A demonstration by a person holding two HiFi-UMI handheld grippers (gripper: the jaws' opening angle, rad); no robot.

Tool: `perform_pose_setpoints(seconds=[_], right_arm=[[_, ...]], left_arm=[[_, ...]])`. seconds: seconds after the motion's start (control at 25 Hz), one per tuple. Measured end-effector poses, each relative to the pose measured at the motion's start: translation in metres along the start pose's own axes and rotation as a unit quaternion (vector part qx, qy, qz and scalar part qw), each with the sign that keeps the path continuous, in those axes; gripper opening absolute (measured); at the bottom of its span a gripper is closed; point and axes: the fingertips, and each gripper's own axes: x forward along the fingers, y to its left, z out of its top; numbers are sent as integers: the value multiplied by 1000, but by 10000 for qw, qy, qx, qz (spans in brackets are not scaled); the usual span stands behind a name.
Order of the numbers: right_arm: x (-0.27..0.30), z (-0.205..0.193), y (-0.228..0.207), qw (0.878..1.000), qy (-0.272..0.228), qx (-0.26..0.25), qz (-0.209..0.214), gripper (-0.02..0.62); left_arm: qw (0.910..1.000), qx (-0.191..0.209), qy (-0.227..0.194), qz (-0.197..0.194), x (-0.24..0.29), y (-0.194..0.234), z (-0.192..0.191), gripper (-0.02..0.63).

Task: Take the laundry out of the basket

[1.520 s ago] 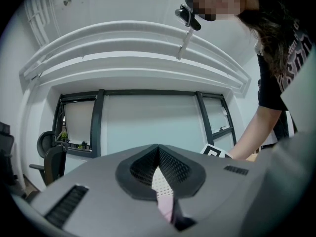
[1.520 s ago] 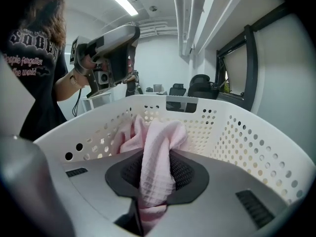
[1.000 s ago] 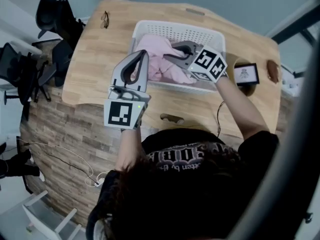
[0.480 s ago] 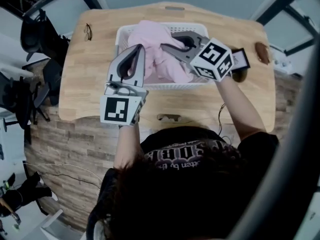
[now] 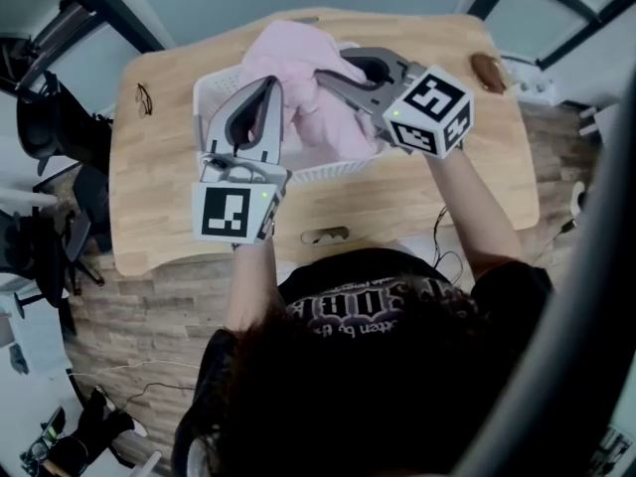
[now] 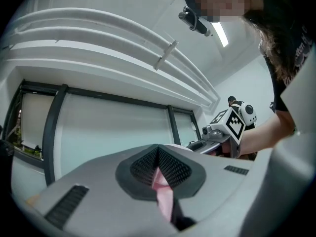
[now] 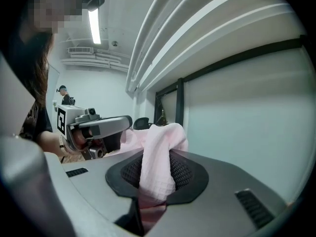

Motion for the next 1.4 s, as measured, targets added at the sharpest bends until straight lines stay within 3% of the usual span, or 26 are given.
perform_pose_setpoints(seconds=[0.68,1.04,1.4], right_arm=[[-121,31,-39,9930,-618,245,-981,92],[-187,63,-57,9849,-804,-178,-1523,92],[-258,58,-79,9717,-688,-257,-2247,92]], left_arm=[[9943,92,-457,-960,62,-90,31,-3],[9861,81,-798,-1458,91,-139,56,-3],[9745,26,-925,-2045,120,-195,64,-3]])
